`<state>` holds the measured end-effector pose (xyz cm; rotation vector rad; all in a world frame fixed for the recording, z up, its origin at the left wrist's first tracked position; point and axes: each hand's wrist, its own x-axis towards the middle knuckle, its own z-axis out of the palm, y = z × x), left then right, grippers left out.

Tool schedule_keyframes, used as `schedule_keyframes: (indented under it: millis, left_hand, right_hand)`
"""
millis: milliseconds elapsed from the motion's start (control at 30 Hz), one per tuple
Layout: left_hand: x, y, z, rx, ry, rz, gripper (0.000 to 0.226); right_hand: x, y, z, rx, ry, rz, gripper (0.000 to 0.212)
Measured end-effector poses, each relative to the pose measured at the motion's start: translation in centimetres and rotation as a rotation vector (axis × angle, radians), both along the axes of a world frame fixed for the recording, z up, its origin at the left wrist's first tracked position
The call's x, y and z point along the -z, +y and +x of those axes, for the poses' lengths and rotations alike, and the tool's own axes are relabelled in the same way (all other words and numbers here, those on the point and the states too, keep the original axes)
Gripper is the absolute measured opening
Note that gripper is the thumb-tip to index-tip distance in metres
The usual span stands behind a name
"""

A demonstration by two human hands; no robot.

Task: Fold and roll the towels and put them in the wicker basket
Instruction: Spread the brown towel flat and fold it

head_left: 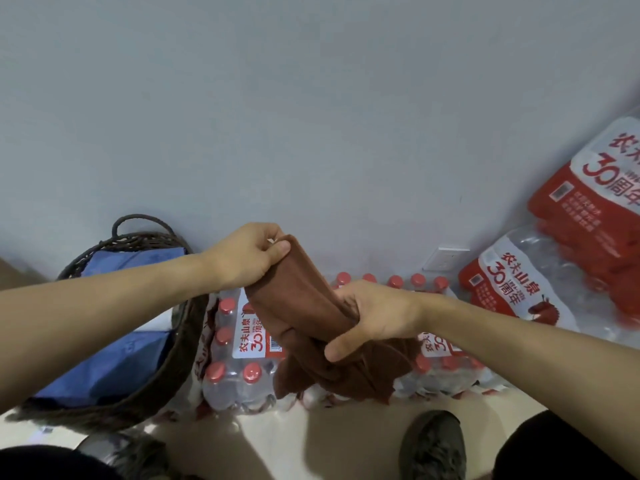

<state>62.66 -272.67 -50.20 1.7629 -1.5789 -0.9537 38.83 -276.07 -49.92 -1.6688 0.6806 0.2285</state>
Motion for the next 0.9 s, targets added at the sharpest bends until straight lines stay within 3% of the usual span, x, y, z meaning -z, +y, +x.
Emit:
schedule_keyframes:
  millis: [267, 400, 533, 733, 900]
  left_hand:
    - [1.7, 0.0, -0.1, 0.04, -0.274, 0.056, 0.019]
    - [3.4, 0.3, 0.5, 0.065, -0.441, 0.159, 0.024]
    - [5.3, 0.6, 1.8, 0.066, -0.459, 0.26, 0.021]
    - [7.2, 0.0, 2.6, -0.053, -0.477, 0.278, 0.024]
    - [8.2, -1.4, 4.0, -0.186, -0.466, 0.267, 0.04]
  right_hand:
    - [0.4, -1.4, -2.1, -0.182, 0.46, -0.075, 0.019]
    - [0.5, -1.8, -2.9, -0.234, 0.543, -0.051, 0.031]
    - [0.9, -2.5, -3.4, -0.203, 0.522, 0.097, 0.038]
    - [2.1, -5.4, -5.4, 0.0, 0.45, 0.151, 0.028]
    - [4.3, -7.8, -7.1, 0.431, 0.341, 0.083, 0.025]
